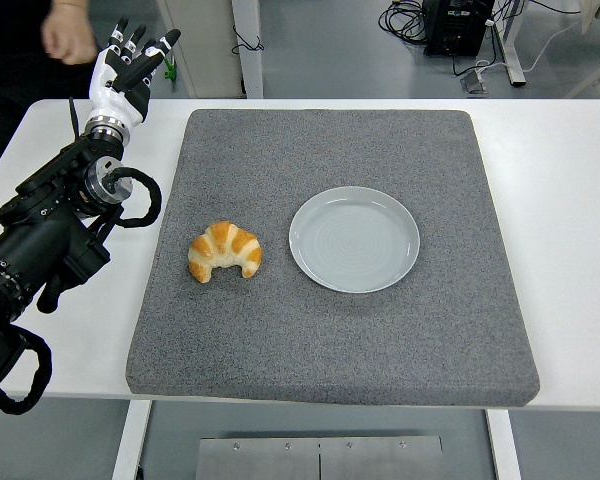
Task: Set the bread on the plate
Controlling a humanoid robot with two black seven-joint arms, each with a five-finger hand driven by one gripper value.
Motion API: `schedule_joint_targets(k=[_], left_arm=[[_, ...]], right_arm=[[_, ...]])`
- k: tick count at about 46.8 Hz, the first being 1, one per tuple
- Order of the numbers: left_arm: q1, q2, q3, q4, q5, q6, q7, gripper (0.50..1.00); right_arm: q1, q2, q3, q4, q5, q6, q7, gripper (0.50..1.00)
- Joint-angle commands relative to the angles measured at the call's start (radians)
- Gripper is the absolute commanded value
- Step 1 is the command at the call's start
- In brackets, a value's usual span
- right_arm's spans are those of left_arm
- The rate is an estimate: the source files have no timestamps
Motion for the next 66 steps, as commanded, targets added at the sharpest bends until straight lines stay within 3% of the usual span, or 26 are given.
schedule_joint_targets(k=[1,38,46,57,66], left_arm=[[0.002,-0.004,-0.001,-0.001,-0.001,-0.001,0.000,0.974],[0.009,0.002,0.013,-0.023,0.012,0.000,0.005,0.972],[0.027,0.023,0.015,-0.096,0.050,0.005,0.009,0.972],[0.062,0.068,0.015,-0.227,0.128,0.056,0.014,0.972],[0.102,0.138,0.015,-0.389,0.206,0.094,0.021,0.972]], right_arm=[[0.000,0.000,0.000,0.000,0.001,0.000,0.000,1.000],[0.000,0.000,0.000,0.000,0.001,0.000,0.000,1.000],[0.000,0.000,0.000,0.000,-0.001,0.000,0.000,1.000],[0.000,0.000,0.000,0.000,0.001,0.000,0.000,1.000],[0.000,0.000,0.000,0.000,0.001,0.002,0.000,1.000]])
